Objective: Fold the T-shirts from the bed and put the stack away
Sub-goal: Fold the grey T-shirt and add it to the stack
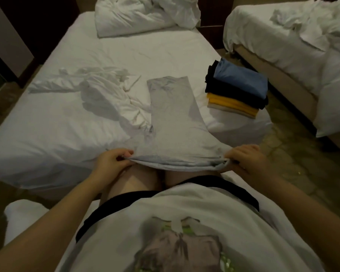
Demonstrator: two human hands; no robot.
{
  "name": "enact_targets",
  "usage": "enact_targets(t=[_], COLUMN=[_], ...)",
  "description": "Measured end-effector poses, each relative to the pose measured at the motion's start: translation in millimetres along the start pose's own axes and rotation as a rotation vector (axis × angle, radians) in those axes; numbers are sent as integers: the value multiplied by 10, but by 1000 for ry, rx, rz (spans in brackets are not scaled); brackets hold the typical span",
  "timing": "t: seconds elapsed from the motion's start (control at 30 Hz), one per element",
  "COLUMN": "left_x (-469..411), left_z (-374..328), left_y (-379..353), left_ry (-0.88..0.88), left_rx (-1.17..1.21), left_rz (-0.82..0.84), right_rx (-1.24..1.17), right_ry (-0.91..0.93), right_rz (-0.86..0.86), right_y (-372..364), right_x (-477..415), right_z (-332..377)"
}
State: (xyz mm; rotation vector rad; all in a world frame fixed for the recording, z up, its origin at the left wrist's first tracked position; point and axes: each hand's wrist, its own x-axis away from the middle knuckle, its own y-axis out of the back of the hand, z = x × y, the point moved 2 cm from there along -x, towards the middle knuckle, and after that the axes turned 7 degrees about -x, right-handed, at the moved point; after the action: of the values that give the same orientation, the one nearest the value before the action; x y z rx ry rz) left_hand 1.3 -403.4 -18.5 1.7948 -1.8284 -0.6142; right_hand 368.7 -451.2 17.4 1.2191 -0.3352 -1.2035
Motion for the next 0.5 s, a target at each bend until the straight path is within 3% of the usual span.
enact_targets(t=[0.17,0.3,0.5], left_x=[73,57,56], left_z=[65,74,50], left_y=[-66,-91,-100], left_ry=[-54,-84,-114], left_rx=[-35,-71,-152], left_rz=[-28,-40,-35], right_rx=[-163,-327,-293], right_ry=[-56,-170,-121], right_rz=[136,71,152], right_y=[-38,51,-220], right_x=[224,21,-451], right_z=[62,94,418])
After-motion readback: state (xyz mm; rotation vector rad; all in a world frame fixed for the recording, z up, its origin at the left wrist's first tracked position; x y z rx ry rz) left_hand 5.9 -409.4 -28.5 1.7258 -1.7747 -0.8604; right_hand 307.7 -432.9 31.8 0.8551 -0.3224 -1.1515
